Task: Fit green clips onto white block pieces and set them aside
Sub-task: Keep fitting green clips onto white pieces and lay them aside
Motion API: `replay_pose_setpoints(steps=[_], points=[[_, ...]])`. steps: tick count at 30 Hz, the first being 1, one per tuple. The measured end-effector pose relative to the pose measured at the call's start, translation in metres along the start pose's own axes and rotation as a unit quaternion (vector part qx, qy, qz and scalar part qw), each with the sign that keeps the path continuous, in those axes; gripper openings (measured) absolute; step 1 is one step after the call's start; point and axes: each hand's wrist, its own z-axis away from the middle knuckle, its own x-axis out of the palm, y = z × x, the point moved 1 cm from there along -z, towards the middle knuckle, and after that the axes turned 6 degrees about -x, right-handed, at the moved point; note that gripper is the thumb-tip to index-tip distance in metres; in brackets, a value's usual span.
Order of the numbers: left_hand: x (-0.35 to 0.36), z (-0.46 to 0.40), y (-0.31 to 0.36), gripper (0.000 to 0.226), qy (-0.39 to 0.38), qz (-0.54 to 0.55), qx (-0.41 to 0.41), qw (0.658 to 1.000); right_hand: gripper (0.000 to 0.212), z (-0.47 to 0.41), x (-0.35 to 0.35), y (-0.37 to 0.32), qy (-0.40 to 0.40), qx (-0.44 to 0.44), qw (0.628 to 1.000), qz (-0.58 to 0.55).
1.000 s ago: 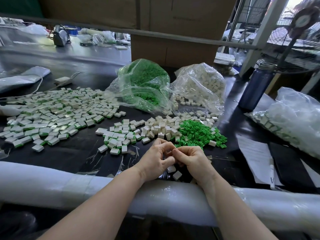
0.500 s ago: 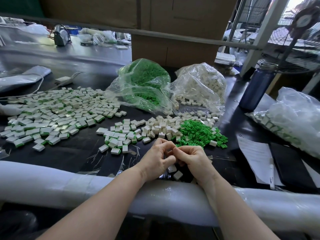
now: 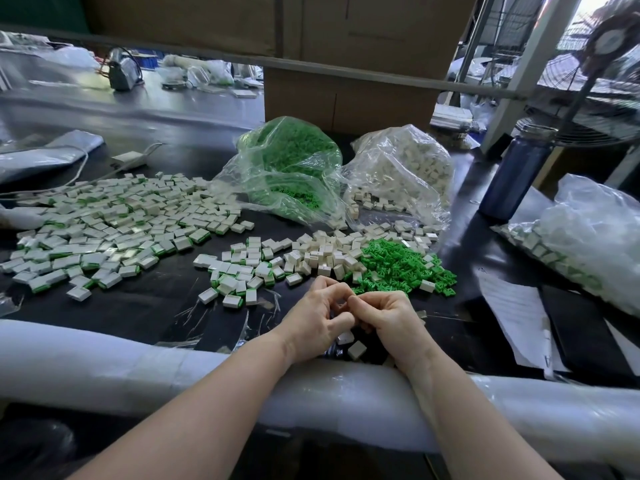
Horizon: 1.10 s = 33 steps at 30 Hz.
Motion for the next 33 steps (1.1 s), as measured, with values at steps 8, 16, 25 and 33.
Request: replay_pose_setpoints(steps=[8,16,25,33], points=[[-0.003,0.0,-0.001,0.002,0.064,0.031,0.012,0.997,0.015,-0.002,0.001,-0.001,0.043,-0.022,0.998,-0.04],[-0.004,0.0,-0.001,0.012,0.067,-0.016,-0.009,0.998,0.013,0.0,-0.001,-0.005,0.061,-0.045,0.996,0.037],[-0.006,-0.001,-0.006,0.01,0.126,0.015,-0.046,0.991,0.016,-0.002,-0.007,-0.002,0.15,-0.068,0.976,0.143],[-0.017,0.0,-0.013,0.023,0.324,-0.024,-0.086,0.942,0.022,-0.007,-0.03,0.008,0.365,0.036,0.886,0.284]])
